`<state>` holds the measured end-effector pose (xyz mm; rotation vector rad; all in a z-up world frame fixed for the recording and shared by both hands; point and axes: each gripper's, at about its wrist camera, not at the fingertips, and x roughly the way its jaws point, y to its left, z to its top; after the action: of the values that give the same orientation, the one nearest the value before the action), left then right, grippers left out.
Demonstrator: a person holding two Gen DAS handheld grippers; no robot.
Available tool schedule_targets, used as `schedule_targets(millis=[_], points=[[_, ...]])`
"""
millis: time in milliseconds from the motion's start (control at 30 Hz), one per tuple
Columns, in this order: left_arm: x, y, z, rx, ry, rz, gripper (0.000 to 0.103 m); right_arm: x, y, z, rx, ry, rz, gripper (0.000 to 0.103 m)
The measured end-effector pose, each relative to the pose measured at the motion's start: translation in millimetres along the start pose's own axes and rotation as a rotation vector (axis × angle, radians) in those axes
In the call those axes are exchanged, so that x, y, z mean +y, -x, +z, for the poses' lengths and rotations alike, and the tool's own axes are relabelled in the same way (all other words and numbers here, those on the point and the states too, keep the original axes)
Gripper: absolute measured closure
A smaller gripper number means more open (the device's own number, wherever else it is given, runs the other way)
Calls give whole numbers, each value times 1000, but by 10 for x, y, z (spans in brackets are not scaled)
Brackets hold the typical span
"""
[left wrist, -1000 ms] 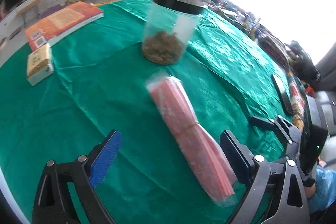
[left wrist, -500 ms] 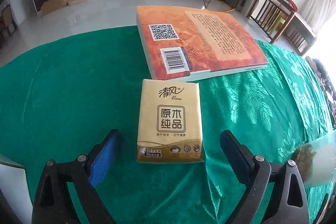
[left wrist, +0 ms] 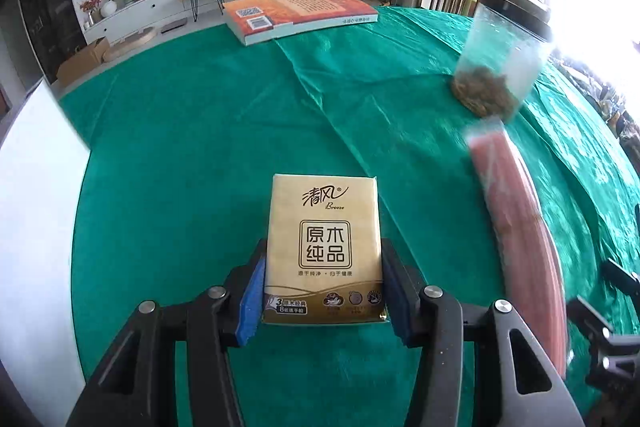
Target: Organize soft objects
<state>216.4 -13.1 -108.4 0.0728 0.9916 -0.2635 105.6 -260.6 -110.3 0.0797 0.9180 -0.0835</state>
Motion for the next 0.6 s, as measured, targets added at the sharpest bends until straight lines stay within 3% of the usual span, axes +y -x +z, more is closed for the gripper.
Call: schedule_targets(millis=[100, 133, 167, 200, 333, 600], points=[[-72, 278, -458, -8, 66, 5, 47, -51, 35, -14, -8, -32, 9, 11], [-105, 316, -553, -4, 71, 16, 33, -66, 47, -19, -12, -42, 10, 11], [-112, 343, -635, -2, 74, 29, 11, -79, 62, -24, -16, -50, 16, 11], [-134, 356, -685, -4, 76, 42, 4, -90, 79, -28, -21, -58, 21, 11], [-79, 422, -908, -32, 27, 95, 1, -136, 117, -49, -32, -85, 2, 11], [-31, 400, -900, -42, 36, 94, 0, -27, 48, -59, 6, -32, -61, 9]])
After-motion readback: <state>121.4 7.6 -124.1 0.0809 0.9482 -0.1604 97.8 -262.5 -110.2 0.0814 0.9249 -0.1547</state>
